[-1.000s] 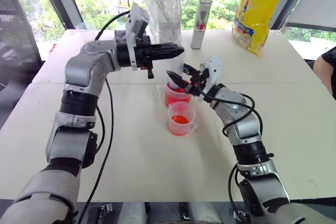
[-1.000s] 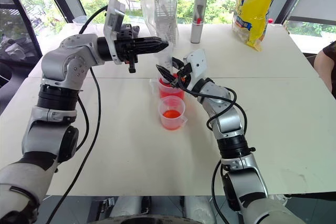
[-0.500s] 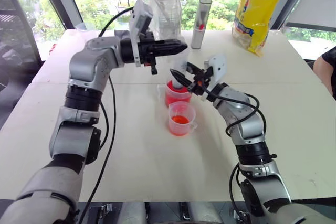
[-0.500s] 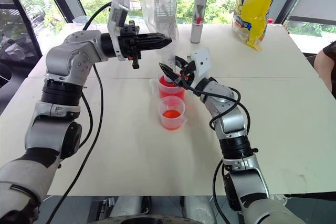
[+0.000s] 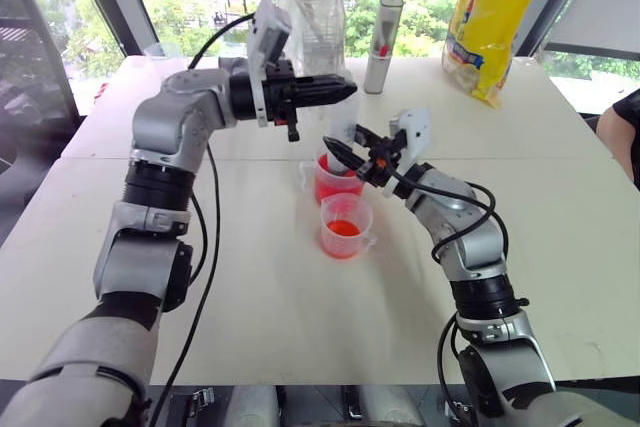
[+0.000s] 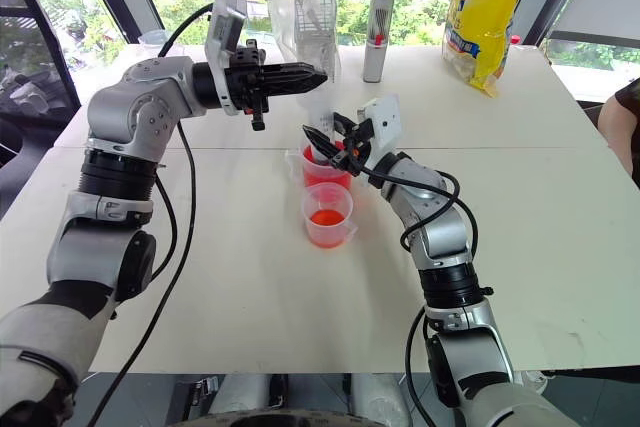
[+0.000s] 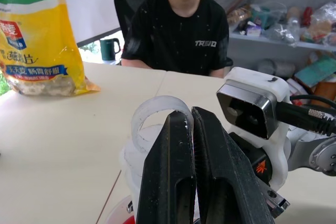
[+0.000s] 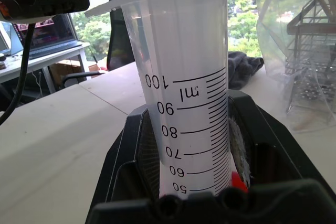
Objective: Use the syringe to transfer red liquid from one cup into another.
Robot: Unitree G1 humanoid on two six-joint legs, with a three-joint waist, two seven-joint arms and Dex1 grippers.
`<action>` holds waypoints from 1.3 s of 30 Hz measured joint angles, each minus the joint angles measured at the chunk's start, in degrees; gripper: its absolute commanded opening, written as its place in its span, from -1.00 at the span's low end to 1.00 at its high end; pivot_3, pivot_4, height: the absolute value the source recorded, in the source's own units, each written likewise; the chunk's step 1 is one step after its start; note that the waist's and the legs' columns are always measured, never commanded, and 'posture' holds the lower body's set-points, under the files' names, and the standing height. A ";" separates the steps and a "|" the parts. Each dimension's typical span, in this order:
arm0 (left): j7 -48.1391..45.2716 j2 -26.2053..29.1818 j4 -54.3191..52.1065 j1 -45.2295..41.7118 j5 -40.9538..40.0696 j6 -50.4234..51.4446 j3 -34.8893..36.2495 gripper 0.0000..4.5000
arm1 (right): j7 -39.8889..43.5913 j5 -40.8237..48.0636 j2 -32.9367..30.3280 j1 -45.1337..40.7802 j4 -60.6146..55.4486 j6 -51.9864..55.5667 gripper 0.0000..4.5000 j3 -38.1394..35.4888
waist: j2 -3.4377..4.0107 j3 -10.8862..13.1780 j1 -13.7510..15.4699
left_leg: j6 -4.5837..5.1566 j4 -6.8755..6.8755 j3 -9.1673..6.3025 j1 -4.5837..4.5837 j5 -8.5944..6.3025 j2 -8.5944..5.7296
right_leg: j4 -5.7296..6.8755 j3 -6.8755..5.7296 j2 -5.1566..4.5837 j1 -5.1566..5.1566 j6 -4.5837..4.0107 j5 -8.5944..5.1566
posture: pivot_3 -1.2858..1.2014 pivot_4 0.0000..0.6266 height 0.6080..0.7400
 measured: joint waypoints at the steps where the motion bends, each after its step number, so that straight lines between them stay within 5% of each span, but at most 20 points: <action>1: 0.00 0.00 0.07 -0.19 0.00 0.00 0.00 -0.99 | 0.00 0.02 0.00 0.00 -0.01 -0.01 -0.36 -0.01 | 0.00 0.00 0.01 | 0.00 0.00 0.00 0.00 0.00 0.00 | 0.00 0.00 0.00 0.00 0.00 0.00 | 0.03 -0.52 1.00; 30: 0.11 0.00 0.26 -1.06 0.00 -0.32 0.57 -0.99 | 0.02 -0.07 -0.06 -0.03 0.36 -0.10 -0.36 -0.02 | 0.00 0.00 -0.01 | 0.00 0.00 0.00 0.00 0.00 0.00 | 0.00 -0.01 0.00 0.00 0.00 0.00 | 0.03 -0.52 1.00; 33: 0.52 0.07 0.18 -1.06 0.13 -0.51 0.78 -0.59 | 0.24 -0.02 -0.06 -0.04 0.36 -0.04 -0.36 0.18 | 0.00 0.00 -0.05 | 0.00 0.00 0.00 0.00 0.00 0.00 | 0.00 -0.01 0.00 0.00 0.00 0.00 | 0.03 -0.52 1.00; 39: 0.19 0.17 -2.16 -0.90 0.05 -0.48 0.78 0.61 | 0.03 0.02 -0.40 -1.64 0.36 0.72 -0.36 -0.47 | 0.00 0.00 0.00 | 0.00 0.00 0.00 0.00 0.00 0.00 | 0.00 -0.01 0.00 0.00 0.00 0.00 | 0.03 -0.52 1.00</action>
